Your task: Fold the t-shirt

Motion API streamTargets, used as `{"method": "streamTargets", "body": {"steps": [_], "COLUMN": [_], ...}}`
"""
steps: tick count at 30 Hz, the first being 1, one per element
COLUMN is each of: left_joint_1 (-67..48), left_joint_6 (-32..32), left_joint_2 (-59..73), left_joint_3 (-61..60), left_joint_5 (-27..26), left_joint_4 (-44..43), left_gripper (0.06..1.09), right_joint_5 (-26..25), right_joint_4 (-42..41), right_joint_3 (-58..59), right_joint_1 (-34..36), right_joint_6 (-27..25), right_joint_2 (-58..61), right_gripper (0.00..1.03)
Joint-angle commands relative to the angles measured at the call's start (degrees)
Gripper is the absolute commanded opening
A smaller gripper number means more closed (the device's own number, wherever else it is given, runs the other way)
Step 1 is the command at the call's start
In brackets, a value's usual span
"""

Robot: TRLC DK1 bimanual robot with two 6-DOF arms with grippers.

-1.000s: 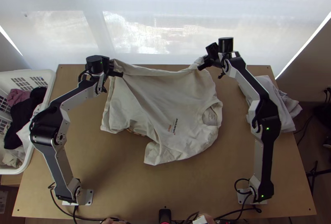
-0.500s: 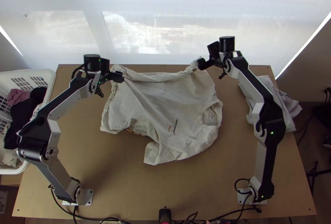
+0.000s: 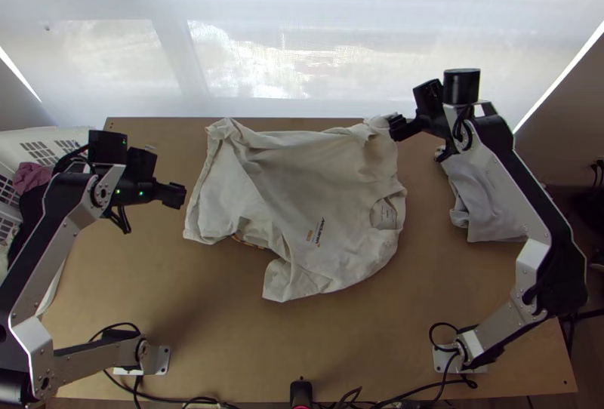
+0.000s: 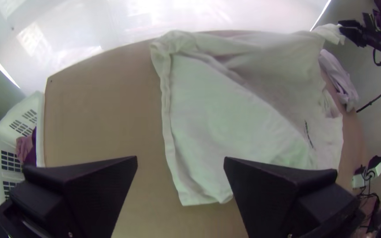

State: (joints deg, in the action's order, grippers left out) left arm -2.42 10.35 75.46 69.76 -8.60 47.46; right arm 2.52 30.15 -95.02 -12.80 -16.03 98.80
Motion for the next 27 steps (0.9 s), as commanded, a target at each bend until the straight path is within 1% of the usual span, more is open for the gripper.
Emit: {"method": "streamTargets", "body": {"steps": [1,7,10,11,12,15,16,18,19,22,24,26,27], "left_joint_1": [1.27,-0.84,-1.36,-1.63,-1.63,-2.07,-2.07,-2.07,-2.07,-2.33,-2.77,-3.65,-4.0], "left_joint_6": [2.04,1.52,1.52,1.52,1.43,1.25,1.16,0.9,0.72,0.64,0.2,-0.33,-0.68], "left_joint_2": [-6.99,-8.75,-9.46,-9.63,-9.81,-10.69,-10.95,-11.3,-11.39,-11.48,-11.48,-11.48,-11.56], "left_joint_3": [-7.71,-11.13,-13.07,-13.68,-14.3,-15.18,-15.26,-15.35,-15.35,-15.7,-16.06,-16.41,-16.58], "left_joint_5": [-0.8,-0.8,-0.8,-0.8,-0.8,-0.8,-0.8,-0.8,-0.8,-0.8,-0.8,-0.8,-0.8], "left_joint_4": [4.92,4.92,4.83,4.83,4.83,4.83,4.83,4.83,4.83,4.83,4.83,4.83,4.83], "left_gripper": [1.01,1.01,1.01,1.01,1.01,1.01,1.01,1.01,1.01,1.01,1.01,1.01,1.01], "right_joint_5": [0.11,0.2,0.2,0.2,0.46,6.97,7.93,8.81,11.01,16.9,20.15,22.61,23.4], "right_joint_4": [2.28,2.19,1.4,1.4,2.28,10.19,10.28,9.22,8.96,8.96,8.43,4.92,3.77], "right_joint_3": [3.7,-4.12,-11.06,-14.14,-18.09,-33.82,-35.93,-36.73,-36.9,-36.64,-36.55,-36.55,-36.9], "right_joint_1": [0.67,-0.47,-0.3,-0.03,0.49,2.78,3.04,2.87,2.87,2.87,2.69,2.95,2.95], "right_joint_6": [-1.28,-4.36,-4.27,-2.78,-0.23,7.68,9.09,10.32,11.81,13.92,14.45,18.23,19.2], "right_joint_2": [-5.9,3.24,10.88,13.7,17.04,27.93,29.52,30.75,31.36,31.98,32.15,32.33,32.42], "right_gripper": [0.99,0.98,0.98,0.98,0.98,0.98,0.98,0.98,0.98,0.98,0.98,0.98,0.98]}}
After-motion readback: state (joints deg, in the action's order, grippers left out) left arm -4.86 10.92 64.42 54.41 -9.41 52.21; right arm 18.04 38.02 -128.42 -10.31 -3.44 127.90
